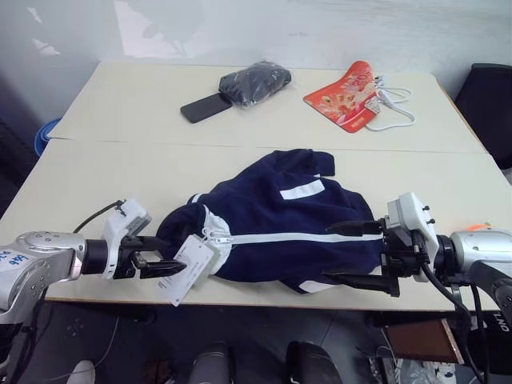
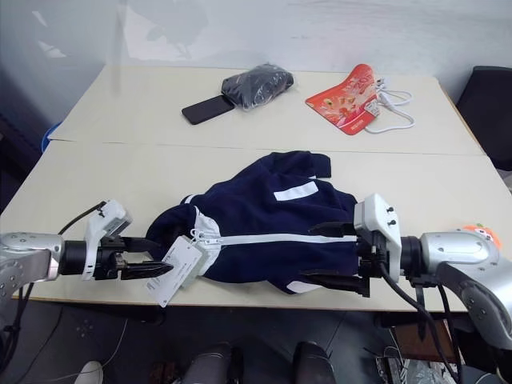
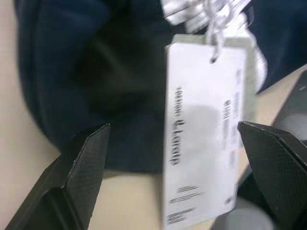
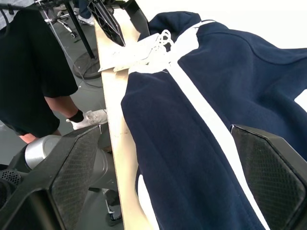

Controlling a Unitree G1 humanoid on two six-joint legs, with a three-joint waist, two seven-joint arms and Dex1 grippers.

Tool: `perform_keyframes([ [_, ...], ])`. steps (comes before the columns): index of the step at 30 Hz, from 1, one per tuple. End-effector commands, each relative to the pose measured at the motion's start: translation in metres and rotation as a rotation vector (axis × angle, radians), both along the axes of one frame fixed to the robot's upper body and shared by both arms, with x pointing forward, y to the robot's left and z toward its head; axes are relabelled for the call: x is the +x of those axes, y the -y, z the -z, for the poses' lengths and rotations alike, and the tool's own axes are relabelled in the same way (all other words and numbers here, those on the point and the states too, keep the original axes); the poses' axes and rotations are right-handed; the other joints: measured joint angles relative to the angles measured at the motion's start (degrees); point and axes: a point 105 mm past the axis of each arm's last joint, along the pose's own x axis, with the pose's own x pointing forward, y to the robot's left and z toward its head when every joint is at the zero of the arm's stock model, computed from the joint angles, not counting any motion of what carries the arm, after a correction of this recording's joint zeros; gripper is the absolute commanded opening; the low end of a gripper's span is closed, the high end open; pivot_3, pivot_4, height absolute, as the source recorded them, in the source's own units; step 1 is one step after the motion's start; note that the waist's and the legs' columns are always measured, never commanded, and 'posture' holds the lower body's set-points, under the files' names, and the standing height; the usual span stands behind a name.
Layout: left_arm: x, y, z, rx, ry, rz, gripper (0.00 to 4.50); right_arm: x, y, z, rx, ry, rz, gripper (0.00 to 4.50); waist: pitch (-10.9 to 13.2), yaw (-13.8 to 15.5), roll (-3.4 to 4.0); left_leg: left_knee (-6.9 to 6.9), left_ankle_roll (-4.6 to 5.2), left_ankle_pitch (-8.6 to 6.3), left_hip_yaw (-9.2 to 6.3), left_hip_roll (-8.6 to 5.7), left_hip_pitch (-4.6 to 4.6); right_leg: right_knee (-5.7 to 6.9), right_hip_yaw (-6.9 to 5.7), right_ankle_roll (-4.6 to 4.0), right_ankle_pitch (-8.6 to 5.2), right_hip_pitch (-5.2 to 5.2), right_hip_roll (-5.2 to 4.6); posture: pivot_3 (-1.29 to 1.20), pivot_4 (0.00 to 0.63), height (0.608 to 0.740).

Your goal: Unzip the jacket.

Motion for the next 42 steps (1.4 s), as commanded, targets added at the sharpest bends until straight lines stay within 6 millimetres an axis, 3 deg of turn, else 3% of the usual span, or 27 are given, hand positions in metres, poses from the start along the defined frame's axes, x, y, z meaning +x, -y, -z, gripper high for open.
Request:
perform_keyframes([
  [1,-0.006,0.013,-0.013,0.057,0.139,0.079,4.48,-0.004,-0.002,-0.004,0.002,0.024,-0.04,4.5,0.0,0.0,0.0,-0.01,0.0,0.0,0.0,0.01,-0.01,0.0,0.0,0.0,0.0,-0.01,0.0,0.0,0.15,0.74],
  [5,-0.033,0.035,-0.014,0.062,0.189,0.232,4.48,-0.01,0.0,0.0,-0.025,0.011,-0.064,4.5,0.0,0.0,0.0,-0.01,0.03,-0.03,0.0,0.01,-0.02,-0.01,0.01,0.0,0.0,0.0,-0.02,0.0,0.15,0.74],
  [7,-0.039,0.036,-0.01,0.091,0.194,0.252,4.48,-0.01,0.0,0.001,-0.029,0.007,-0.072,4.5,0.0,0.0,0.0,-0.01,0.03,-0.03,0.0,0.02,-0.01,-0.02,0.01,0.0,0.0,0.0,-0.02,0.0,0.15,0.74],
  [13,-0.022,0.01,-0.019,-0.09,0.149,0.096,4.48,-0.008,-0.001,0.0,-0.026,0.009,-0.083,4.5,0.0,0.0,0.0,0.03,0.04,-0.01,-0.01,0.03,0.02,0.03,0.01,0.0,0.0,0.02,-0.01,0.0,0.15,0.74],
  [17,-0.019,-0.001,-0.033,-0.212,0.103,0.126,4.48,-0.007,-0.001,-0.001,-0.022,0.005,-0.086,4.5,0.0,0.0,0.0,0.03,0.06,-0.02,-0.02,0.02,0.0,0.02,-0.03,0.0,0.0,0.01,-0.02,0.0,0.15,0.74],
  [20,-0.017,0.003,-0.035,-0.287,0.032,0.191,4.48,-0.007,-0.003,0.0,-0.018,0.007,-0.087,4.5,0.0,0.0,0.0,0.03,0.07,-0.03,0.0,0.0,-0.01,0.01,-0.04,0.0,0.0,0.01,-0.01,0.0,0.15,0.74],
  [26,-0.021,0.011,-0.015,-0.29,-0.115,0.328,4.48,-0.008,-0.004,-0.003,-0.015,0.017,-0.078,4.5,0.0,0.0,0.0,0.01,0.06,-0.03,0.08,0.0,-0.01,0.03,-0.03,0.0,0.0,-0.03,0.01,0.0,0.15,0.74],
  [31,0.001,0.016,-0.004,-0.308,-0.128,0.302,4.48,-0.011,-0.003,-0.003,-0.014,0.021,-0.056,4.5,0.0,0.1,0.0,0.03,0.04,-0.02,0.5,0.01,-0.01,0.05,-0.02,0.0,0.0,-0.02,0.04,0.0,0.15,0.74],
  [36,0.003,0.021,0.001,-0.318,-0.153,0.323,4.48,-0.013,-0.002,-0.004,-0.017,0.022,-0.041,4.5,0.0,0.0,-0.01,0.04,0.07,-0.04,0.55,0.01,-0.03,0.04,0.0,0.01,0.0,-0.05,0.03,0.0,0.15,0.74],
  [39,0.0,0.024,0.001,-0.347,-0.187,0.343,3.87,-0.013,-0.001,-0.005,-0.018,0.021,-0.035,4.5,0.0,-0.1,-0.01,0.05,0.07,-0.04,0.58,0.03,-0.02,0.05,0.01,0.01,0.0,-0.05,0.03,0.0,0.15,0.74],
  [42,-0.01,0.029,0.0,-0.375,-0.24,0.382,2.92,-0.013,-0.001,-0.004,-0.021,0.021,-0.034,4.5,0.0,0.0,-0.01,0.06,0.07,-0.04,0.58,0.03,-0.02,0.06,0.02,0.01,0.0,-0.05,0.03,0.0,0.15,0.74],
])
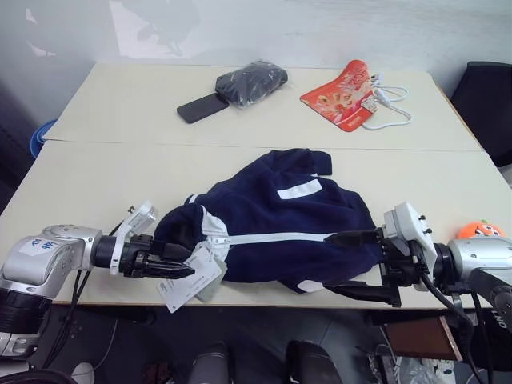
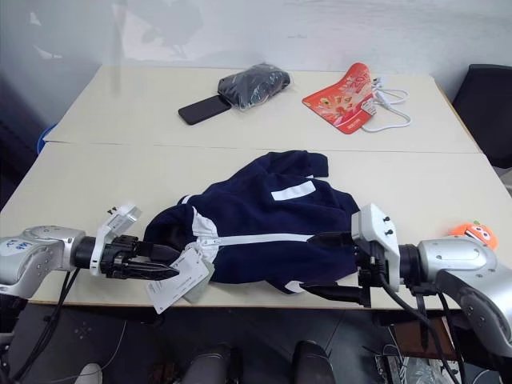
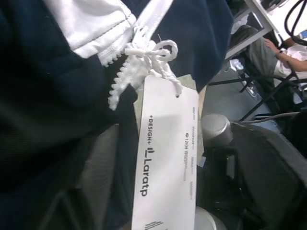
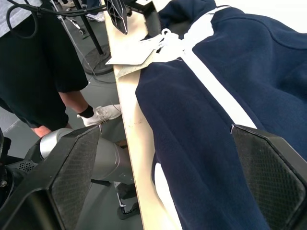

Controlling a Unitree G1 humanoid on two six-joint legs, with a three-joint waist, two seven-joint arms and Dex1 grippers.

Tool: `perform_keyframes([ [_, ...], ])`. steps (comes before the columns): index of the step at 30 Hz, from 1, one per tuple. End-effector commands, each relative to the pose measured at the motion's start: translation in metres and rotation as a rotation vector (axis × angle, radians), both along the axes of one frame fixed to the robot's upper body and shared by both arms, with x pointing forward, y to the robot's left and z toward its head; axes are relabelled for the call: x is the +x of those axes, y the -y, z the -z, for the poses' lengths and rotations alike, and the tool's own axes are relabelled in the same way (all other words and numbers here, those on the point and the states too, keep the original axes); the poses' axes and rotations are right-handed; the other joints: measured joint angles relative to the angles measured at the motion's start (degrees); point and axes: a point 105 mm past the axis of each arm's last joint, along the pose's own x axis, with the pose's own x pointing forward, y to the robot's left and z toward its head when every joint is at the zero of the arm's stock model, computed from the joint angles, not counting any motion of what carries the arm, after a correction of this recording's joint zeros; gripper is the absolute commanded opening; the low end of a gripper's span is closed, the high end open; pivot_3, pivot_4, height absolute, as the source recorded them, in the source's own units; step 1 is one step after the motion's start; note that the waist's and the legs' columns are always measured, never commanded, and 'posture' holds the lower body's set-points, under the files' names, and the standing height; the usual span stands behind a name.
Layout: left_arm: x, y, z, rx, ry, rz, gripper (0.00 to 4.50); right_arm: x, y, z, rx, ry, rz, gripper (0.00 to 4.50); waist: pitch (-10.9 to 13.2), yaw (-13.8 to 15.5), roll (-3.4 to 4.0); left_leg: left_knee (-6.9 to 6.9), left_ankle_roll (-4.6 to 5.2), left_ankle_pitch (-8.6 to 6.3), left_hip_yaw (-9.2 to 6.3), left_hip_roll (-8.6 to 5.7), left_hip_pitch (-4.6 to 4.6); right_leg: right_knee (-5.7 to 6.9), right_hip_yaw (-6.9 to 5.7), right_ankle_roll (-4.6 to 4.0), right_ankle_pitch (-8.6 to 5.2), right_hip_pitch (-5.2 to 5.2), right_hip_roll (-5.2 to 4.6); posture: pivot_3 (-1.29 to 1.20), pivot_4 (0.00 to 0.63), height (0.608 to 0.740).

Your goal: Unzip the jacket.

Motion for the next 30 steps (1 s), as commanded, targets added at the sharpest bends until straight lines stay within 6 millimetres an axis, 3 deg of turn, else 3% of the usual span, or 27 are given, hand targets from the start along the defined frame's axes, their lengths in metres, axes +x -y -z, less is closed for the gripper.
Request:
perform_keyframes([
  [1,-0.015,0.009,-0.004,-0.046,-0.056,0.082,2.63,-0.003,-0.001,-0.01,-0.002,0.041,-0.01,4.5,0.0,0.0,0.0,0.0,0.0,0.0,0.0,0.0,0.0,0.0,0.0,0.0,0.0,0.0,0.0,0.0,0.15,0.74],
  [6,-0.019,0.008,-0.002,-0.041,-0.051,0.084,2.63,0.0,-0.001,-0.011,-0.001,0.045,-0.013,4.5,0.0,0.0,0.0,0.0,0.0,0.0,-0.01,0.01,0.0,0.0,0.01,0.0,0.0,0.0,0.0,0.0,0.15,0.74],
  [7,-0.017,0.009,-0.002,-0.052,-0.048,0.068,2.45,0.0,-0.001,-0.011,-0.001,0.046,-0.013,4.5,0.0,0.0,0.0,0.01,0.0,0.0,-0.01,0.02,0.0,0.0,0.01,0.0,0.0,0.0,0.0,0.0,0.15,0.74],
  [9,-0.012,0.011,-0.002,-0.07,-0.047,0.039,2.06,0.0,-0.001,-0.012,-0.001,0.047,-0.014,4.5,0.0,0.1,0.0,0.04,0.0,0.0,-0.02,0.01,0.0,0.01,0.02,0.0,0.0,0.01,-0.01,0.0,0.15,0.74],
  [15,-0.014,0.024,0.004,-0.09,-0.049,0.041,0.15,0.002,0.0,-0.015,0.0,0.053,-0.01,4.5,0.0,0.1,0.0,0.08,0.03,-0.02,-0.14,0.0,-0.02,0.02,0.01,0.0,0.0,0.02,-0.02,0.0,0.15,0.74],
  [16,-0.015,0.026,0.005,-0.092,-0.052,0.041,0.03,0.002,0.0,-0.015,-0.001,0.054,-0.009,4.5,0.0,0.0,0.0,0.08,0.03,-0.02,-0.18,0.01,-0.01,0.03,0.0,0.0,0.0,0.02,-0.02,0.0,0.15,0.74],
  [24,-0.029,0.034,0.012,-0.094,-0.103,0.076,0.03,0.001,0.0,-0.016,-0.002,0.055,-0.001,4.5,0.0,0.0,0.0,0.08,0.02,-0.01,-0.51,0.01,0.0,0.03,0.01,0.0,0.0,0.03,-0.02,0.0,0.15,0.74],
  [30,-0.039,0.041,-0.007,-0.215,-0.205,0.108,0.03,-0.001,0.004,-0.014,-0.024,0.049,-0.003,4.5,0.0,0.1,0.0,0.11,0.03,-0.02,-0.55,0.0,-0.01,0.03,0.0,0.0,0.0,0.05,-0.02,0.0,0.15,0.74],
])
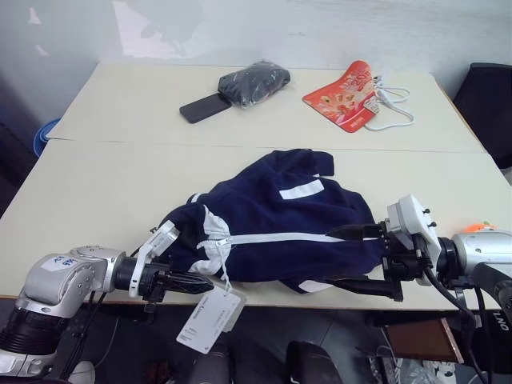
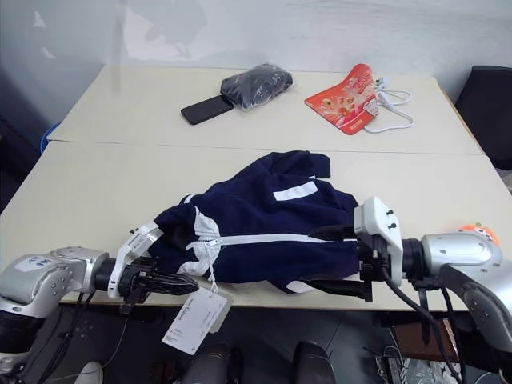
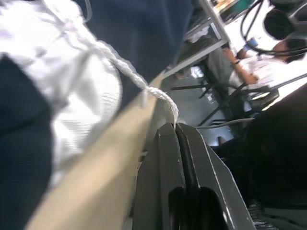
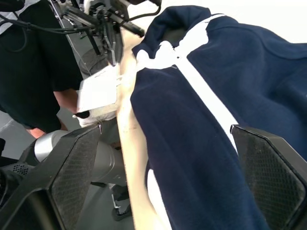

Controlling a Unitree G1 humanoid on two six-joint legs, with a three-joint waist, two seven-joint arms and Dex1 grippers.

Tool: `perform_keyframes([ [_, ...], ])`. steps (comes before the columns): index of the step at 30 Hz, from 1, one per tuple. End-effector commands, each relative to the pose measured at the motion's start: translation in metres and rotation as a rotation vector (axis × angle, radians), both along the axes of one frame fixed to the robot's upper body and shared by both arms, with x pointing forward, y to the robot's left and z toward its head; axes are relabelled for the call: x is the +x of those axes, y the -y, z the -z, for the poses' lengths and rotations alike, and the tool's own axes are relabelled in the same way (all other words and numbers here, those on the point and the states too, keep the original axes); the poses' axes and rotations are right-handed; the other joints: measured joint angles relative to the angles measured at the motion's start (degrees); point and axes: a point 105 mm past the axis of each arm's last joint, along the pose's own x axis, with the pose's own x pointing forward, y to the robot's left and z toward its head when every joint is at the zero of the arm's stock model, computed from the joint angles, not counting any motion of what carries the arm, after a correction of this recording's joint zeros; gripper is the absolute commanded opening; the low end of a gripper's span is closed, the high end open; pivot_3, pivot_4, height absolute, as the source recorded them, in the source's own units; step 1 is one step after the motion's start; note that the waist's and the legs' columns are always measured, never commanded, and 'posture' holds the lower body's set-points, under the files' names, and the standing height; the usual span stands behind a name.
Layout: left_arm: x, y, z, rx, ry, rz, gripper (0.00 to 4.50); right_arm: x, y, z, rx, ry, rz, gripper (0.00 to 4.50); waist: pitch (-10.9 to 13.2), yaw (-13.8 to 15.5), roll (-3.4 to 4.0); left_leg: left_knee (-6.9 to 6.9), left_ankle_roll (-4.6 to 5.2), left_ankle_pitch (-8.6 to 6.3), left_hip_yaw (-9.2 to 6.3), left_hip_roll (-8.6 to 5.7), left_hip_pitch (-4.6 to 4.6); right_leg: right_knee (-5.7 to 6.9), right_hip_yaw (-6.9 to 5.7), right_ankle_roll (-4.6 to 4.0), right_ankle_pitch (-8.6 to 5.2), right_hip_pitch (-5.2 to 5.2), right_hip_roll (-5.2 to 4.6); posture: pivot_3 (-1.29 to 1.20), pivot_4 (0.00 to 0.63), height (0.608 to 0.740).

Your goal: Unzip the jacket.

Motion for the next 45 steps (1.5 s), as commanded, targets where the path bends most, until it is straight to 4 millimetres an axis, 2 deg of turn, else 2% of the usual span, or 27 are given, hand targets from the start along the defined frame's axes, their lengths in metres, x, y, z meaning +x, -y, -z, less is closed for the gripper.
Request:
perform_keyframes([
  [1,-0.008,0.006,-0.023,-0.108,-0.043,0.032,0.03,-0.005,0.002,-0.005,-0.026,0.025,-0.015,4.5,0.0,0.0,0.0,0.01,0.0,0.0,-0.02,0.0,0.0,0.0,0.0,0.0,0.0,0.01,-0.01,0.0,0.15,0.74],
  [6,-0.005,0.01,-0.046,-0.297,-0.126,-0.024,0.03,-0.005,0.008,0.003,-0.075,0.043,-0.005,4.5,0.0,-0.1,0.0,0.05,0.01,0.0,-0.07,0.0,0.0,0.02,-0.02,0.0,0.0,0.05,-0.03,0.0,0.15,0.74],
  [13,0.049,0.024,-0.056,-0.598,-0.091,-0.389,0.03,0.005,0.019,-0.003,-0.069,0.076,0.063,4.5,0.0,0.1,-0.03,0.19,0.01,0.0,-0.23,-0.03,0.02,0.1,-0.09,0.04,0.02,0.18,-0.09,0.0,0.15,0.74],
  [17,0.068,0.043,-0.056,-0.673,-0.107,-0.521,0.03,0.007,0.024,-0.007,-0.074,0.09,0.082,4.5,0.0,0.2,-0.08,0.21,0.01,0.0,-0.32,-0.1,0.02,0.07,-0.15,0.05,0.03,0.26,-0.14,0.0,0.15,0.74],
  [22,0.092,0.07,-0.054,-0.75,-0.211,-0.653,0.03,0.008,0.025,-0.011,-0.071,0.097,0.085,4.5,0.0,0.2,-0.09,0.21,0.02,0.0,-0.32,-0.11,0.03,0.01,-0.18,0.05,0.03,0.32,-0.11,0.0,0.15,0.74],
  [25,0.098,0.086,-0.045,-0.743,-0.294,-0.702,0.03,0.007,0.025,-0.01,-0.076,0.102,0.087,4.5,0.0,0.2,-0.09,0.21,0.02,0.0,-0.31,-0.12,0.04,-0.03,-0.19,0.06,0.03,0.33,-0.1,0.0,0.15,0.74],
  [27,0.093,0.1,-0.039,-0.694,-0.312,-0.683,0.03,0.007,0.025,-0.011,-0.081,0.106,0.087,4.5,0.0,0.2,-0.09,0.2,0.02,0.0,-0.32,-0.12,0.03,-0.04,-0.21,0.06,0.03,0.33,-0.09,0.0,0.15,0.74],
  [30,0.089,0.11,-0.035,-0.678,-0.348,-0.675,0.03,0.005,0.024,-0.012,-0.084,0.109,0.085,4.5,0.0,0.3,-0.09,0.2,0.02,0.0,-0.32,-0.13,0.03,-0.04,-0.21,0.06,0.03,0.34,-0.09,0.0,0.15,0.74],
  [33,0.089,0.109,-0.034,-0.653,-0.349,-0.691,0.55,0.005,0.021,-0.012,-0.076,0.113,0.09,4.5,0.0,0.3,-0.09,0.21,0.03,0.0,-0.35,-0.13,0.03,-0.09,-0.23,0.06,0.03,0.37,-0.09,0.0,0.15,0.74],
  [41,0.072,0.099,-0.041,-0.568,-0.277,-0.63,2.98,0.007,0.012,-0.007,-0.059,0.133,0.112,4.5,0.0,0.2,-0.09,0.2,0.03,0.0,-0.41,-0.12,0.04,-0.11,-0.26,0.06,0.03,0.41,-0.09,0.0,0.15,0.74],
  [43,0.066,0.094,-0.04,-0.525,-0.245,-0.611,3.58,0.011,0.011,-0.007,-0.062,0.162,0.13,4.5,0.0,0.1,-0.08,0.2,0.02,0.01,-0.42,-0.11,0.04,-0.11,-0.28,0.06,0.03,0.41,-0.08,0.0,0.15,0.74],
  [45,0.059,0.081,-0.043,-0.478,-0.19,-0.6,4.17,0.016,0.008,-0.007,-0.062,0.207,0.154,4.5,0.0,0.1,-0.08,0.18,0.01,0.01,-0.42,-0.1,0.04,-0.1,-0.28,0.06,0.03,0.39,-0.07,0.0,0.15,0.74],
])
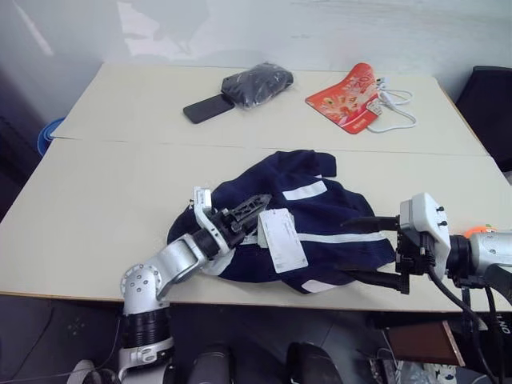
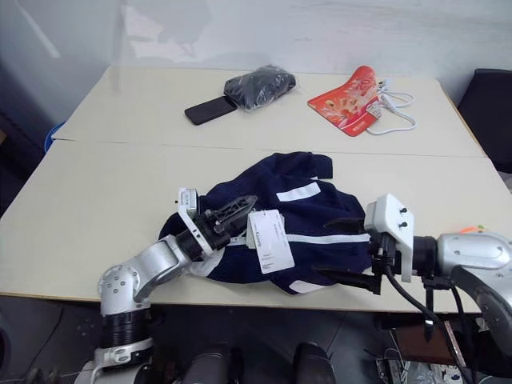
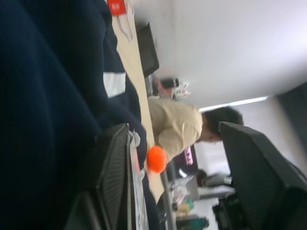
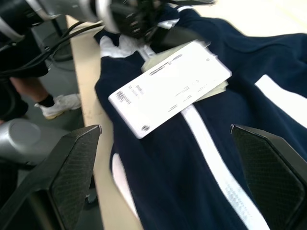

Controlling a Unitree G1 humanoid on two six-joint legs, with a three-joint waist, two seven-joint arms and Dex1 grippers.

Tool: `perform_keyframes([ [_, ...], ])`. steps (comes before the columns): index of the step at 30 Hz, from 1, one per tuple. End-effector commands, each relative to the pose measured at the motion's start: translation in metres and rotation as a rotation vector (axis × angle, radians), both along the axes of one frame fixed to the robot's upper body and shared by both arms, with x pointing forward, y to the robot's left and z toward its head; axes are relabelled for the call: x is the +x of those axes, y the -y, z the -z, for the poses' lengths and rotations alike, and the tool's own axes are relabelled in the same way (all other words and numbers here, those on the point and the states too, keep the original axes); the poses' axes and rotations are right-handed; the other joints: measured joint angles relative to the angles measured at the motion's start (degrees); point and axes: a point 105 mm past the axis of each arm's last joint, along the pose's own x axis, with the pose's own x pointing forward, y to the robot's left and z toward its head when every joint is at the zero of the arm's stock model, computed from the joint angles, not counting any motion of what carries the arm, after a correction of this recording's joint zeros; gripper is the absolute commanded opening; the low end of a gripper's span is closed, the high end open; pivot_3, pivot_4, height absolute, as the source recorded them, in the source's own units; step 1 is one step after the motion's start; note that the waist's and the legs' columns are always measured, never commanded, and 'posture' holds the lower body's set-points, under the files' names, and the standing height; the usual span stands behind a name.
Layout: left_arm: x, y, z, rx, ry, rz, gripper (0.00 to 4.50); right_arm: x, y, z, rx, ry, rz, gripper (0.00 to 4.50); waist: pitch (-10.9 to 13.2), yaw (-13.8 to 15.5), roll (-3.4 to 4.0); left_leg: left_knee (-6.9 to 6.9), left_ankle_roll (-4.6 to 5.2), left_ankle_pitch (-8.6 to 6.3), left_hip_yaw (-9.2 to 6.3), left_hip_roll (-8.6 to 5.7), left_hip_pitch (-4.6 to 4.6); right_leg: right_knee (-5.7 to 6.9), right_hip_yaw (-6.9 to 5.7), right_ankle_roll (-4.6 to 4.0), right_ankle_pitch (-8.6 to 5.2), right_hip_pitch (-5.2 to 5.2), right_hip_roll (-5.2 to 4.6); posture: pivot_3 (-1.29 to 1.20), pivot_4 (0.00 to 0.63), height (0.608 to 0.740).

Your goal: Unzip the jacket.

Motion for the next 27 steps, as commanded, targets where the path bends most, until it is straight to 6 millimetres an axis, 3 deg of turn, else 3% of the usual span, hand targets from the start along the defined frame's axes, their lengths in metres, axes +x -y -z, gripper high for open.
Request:
perform_keyframes([
  [1,-0.016,-0.015,-0.016,0.059,0.103,0.043,4.17,0.004,-0.007,-0.006,-0.011,0.111,0.014,4.5,0.0,-0.1,0.01,-0.01,-0.01,0.0,0.0,0.01,0.01,0.0,0.0,0.0,0.0,0.0,0.01,0.0,0.15,0.74],
  [6,-0.044,-0.041,-0.018,0.28,0.222,0.133,4.17,0.008,-0.023,-0.007,0.0,0.201,0.023,4.5,0.0,-0.2,0.05,-0.06,-0.07,0.02,0.06,0.03,0.01,0.03,0.06,-0.03,-0.02,-0.09,0.04,0.0,0.15,0.74],
  [10,-0.069,-0.065,-0.023,0.572,0.406,0.253,4.17,0.002,-0.039,0.0,-0.052,0.283,-0.03,4.5,0.0,-0.1,0.06,-0.12,-0.1,0.01,0.12,0.04,-0.04,0.01,0.09,-0.07,-0.04,-0.21,0.09,0.0,0.15,0.74],
  [13,-0.056,-0.104,-0.022,0.931,0.593,0.287,4.17,0.0,-0.056,0.006,-0.027,0.314,-0.05,4.5,0.0,-0.2,0.12,-0.24,-0.18,0.01,0.38,0.02,-0.03,-0.05,0.11,-0.1,-0.06,-0.27,0.13,0.0,0.15,0.74],
  [16,-0.041,-0.122,-0.03,1.083,0.707,0.306,4.17,-0.005,-0.071,0.013,0.012,0.278,-0.073,4.5,0.0,-0.1,0.18,-0.44,-0.25,0.05,0.83,0.01,0.01,-0.11,0.14,-0.14,-0.08,-0.34,0.14,0.0,0.15,0.74],
  [20,-0.029,-0.119,-0.038,1.133,0.825,0.344,4.17,-0.004,-0.09,0.021,0.054,0.261,-0.057,4.5,0.0,-0.2,0.17,-0.65,-0.29,0.08,0.87,0.07,-0.01,-0.14,0.15,-0.16,-0.09,-0.46,0.17,0.0,0.15,0.74],
  [22,-0.025,-0.113,-0.042,1.119,0.857,0.355,4.17,0.007,-0.095,0.024,0.052,0.284,-0.013,4.5,0.0,-0.3,0.16,-0.67,-0.29,0.09,0.92,0.08,-0.09,-0.12,0.17,-0.16,-0.09,-0.59,0.19,0.0,0.15,0.74],
  [27,-0.024,-0.099,-0.036,1.128,0.923,0.432,4.17,0.02,-0.106,0.041,-0.019,0.335,0.027,4.5,0.0,-0.8,0.16,-0.68,-0.26,0.1,1.04,0.08,-0.05,-0.07,0.26,-0.15,-0.09,-0.62,0.19,0.0,0.15,0.74],
])
